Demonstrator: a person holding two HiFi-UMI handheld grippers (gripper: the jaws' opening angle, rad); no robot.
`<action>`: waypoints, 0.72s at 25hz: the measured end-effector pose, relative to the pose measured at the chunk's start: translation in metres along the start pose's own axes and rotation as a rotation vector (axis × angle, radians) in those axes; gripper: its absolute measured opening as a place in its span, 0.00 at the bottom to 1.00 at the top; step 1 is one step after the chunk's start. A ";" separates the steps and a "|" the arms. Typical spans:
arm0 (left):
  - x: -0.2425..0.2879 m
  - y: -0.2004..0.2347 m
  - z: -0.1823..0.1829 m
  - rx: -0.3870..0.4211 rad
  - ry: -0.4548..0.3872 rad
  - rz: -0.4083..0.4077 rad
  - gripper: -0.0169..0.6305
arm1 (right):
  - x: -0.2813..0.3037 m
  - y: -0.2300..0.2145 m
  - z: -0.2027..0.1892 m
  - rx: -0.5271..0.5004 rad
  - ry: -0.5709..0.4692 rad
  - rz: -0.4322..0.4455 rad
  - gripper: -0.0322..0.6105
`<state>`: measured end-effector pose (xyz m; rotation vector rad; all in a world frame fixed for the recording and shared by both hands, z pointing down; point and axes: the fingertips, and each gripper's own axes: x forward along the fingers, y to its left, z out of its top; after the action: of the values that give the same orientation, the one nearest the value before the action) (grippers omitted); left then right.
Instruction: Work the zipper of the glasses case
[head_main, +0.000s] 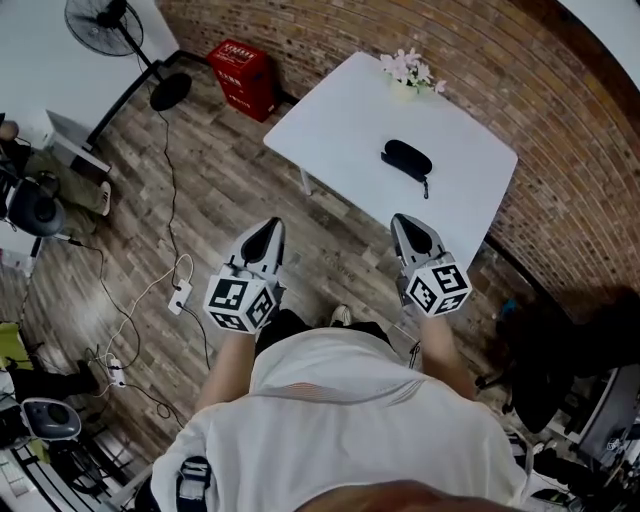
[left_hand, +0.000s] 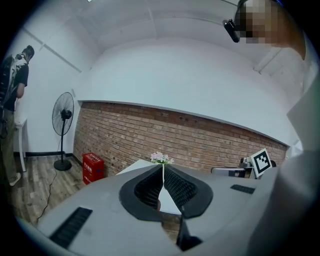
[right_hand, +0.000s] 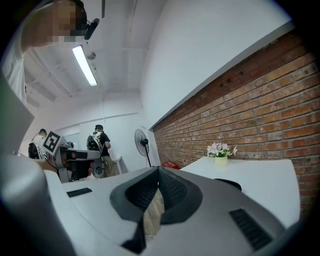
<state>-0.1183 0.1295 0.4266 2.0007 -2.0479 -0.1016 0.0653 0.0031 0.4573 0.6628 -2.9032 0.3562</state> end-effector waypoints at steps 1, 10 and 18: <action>0.010 0.001 0.000 0.002 0.005 -0.008 0.06 | 0.004 -0.006 0.001 0.002 0.001 -0.005 0.13; 0.130 0.019 0.006 -0.003 0.050 -0.174 0.06 | 0.045 -0.079 0.017 -0.003 0.002 -0.158 0.13; 0.255 0.032 0.040 0.028 0.095 -0.426 0.06 | 0.100 -0.137 0.053 0.034 -0.021 -0.366 0.13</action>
<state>-0.1608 -0.1275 0.4336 2.3788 -1.5469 -0.0600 0.0325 -0.1715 0.4522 1.1818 -2.7190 0.3516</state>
